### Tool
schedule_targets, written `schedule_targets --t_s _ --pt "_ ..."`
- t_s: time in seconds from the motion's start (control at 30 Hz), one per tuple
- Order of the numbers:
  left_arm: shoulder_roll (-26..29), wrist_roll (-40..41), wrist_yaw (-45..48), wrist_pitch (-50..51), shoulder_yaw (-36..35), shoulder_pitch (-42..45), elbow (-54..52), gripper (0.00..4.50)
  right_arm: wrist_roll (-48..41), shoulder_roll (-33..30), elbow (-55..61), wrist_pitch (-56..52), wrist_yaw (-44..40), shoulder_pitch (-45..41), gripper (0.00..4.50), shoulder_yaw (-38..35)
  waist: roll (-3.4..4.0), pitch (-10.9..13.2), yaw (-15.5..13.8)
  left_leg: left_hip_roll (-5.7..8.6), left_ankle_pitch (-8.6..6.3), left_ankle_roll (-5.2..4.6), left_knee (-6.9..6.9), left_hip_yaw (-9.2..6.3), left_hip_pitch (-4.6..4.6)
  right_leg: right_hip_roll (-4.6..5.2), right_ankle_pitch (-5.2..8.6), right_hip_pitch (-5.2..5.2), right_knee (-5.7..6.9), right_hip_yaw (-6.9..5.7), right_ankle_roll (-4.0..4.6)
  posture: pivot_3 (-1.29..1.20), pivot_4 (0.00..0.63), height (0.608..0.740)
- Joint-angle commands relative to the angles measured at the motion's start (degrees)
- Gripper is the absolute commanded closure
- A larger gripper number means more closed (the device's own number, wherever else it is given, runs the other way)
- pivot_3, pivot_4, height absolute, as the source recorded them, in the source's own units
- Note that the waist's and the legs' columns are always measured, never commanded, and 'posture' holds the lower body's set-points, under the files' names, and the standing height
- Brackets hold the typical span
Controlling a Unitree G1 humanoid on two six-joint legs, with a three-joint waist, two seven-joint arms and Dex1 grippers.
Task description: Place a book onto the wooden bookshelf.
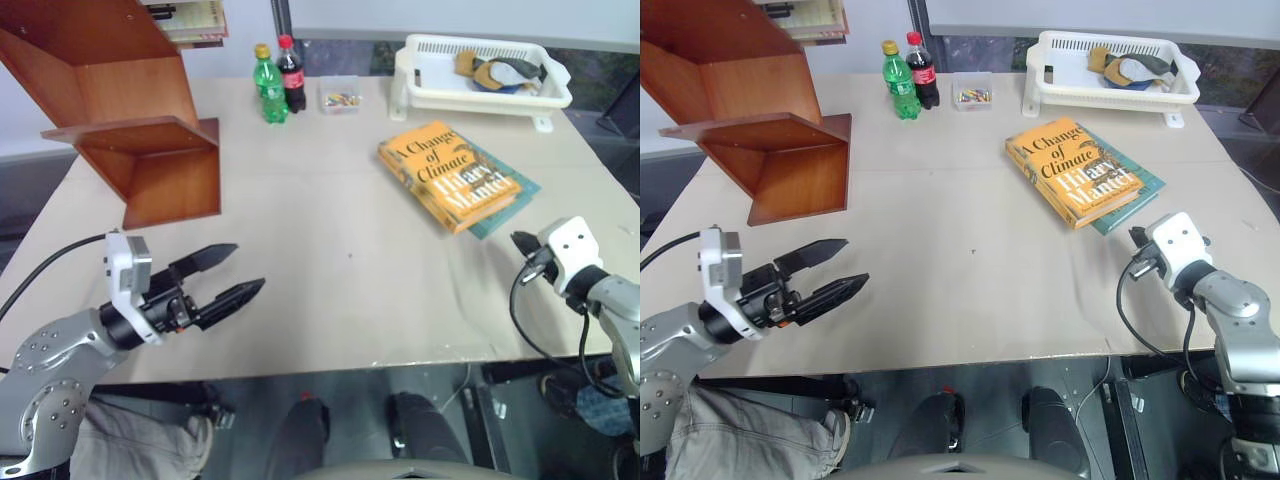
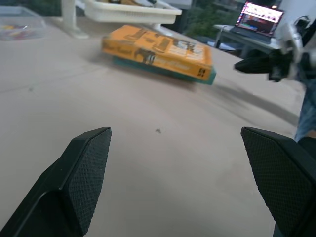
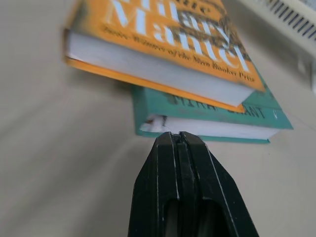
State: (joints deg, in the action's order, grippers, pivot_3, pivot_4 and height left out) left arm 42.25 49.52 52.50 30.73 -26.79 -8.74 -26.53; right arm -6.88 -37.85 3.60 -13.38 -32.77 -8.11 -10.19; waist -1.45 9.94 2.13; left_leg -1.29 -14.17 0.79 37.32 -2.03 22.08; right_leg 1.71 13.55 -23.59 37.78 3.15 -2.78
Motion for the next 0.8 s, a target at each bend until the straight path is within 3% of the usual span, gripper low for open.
schedule_targets --t_s 0.03,0.3,0.57,0.8 --pt "0.72 0.18 -0.6 -0.04 1.04 1.83 -2.15 0.0 2.1 -0.92 -5.41 2.66 1.2 -4.85 4.46 0.23 0.0 0.0 0.05 0.0 0.0 0.0 -0.01 -0.01 0.0 0.0 -0.01 0.0 0.0 0.0 0.0 0.0 0.15 0.74" --pt "0.76 -0.71 -1.19 0.0 5.81 5.06 -4.91 0.0 8.1 -3.37 -28.93 4.93 2.98 -24.66 4.46 3.98 0.03 0.05 0.37 0.0 0.0 -0.01 -0.01 0.09 -0.02 -0.04 -0.07 -0.03 0.01 0.12 -0.06 0.0 0.15 0.74" --pt "0.13 -0.52 -2.89 0.16 6.65 5.97 -6.49 0.0 15.93 -3.35 -59.92 16.02 7.07 -45.04 4.46 10.33 0.05 0.08 0.41 0.01 -0.02 -0.03 -0.13 0.1 0.06 -0.04 -0.07 -0.1 -0.1 0.16 -0.06 0.0 0.15 0.74" --pt "-0.48 -0.04 -5.5 -0.12 5.39 3.95 -9.61 0.0 20.84 -2.81 -74.85 22.34 10.57 -53.95 4.46 14.1 0.07 0.1 0.4 0.02 -0.06 -0.08 -0.16 0.11 0.11 0.0 -0.08 -0.13 -0.15 0.18 -0.06 0.0 0.15 0.74"
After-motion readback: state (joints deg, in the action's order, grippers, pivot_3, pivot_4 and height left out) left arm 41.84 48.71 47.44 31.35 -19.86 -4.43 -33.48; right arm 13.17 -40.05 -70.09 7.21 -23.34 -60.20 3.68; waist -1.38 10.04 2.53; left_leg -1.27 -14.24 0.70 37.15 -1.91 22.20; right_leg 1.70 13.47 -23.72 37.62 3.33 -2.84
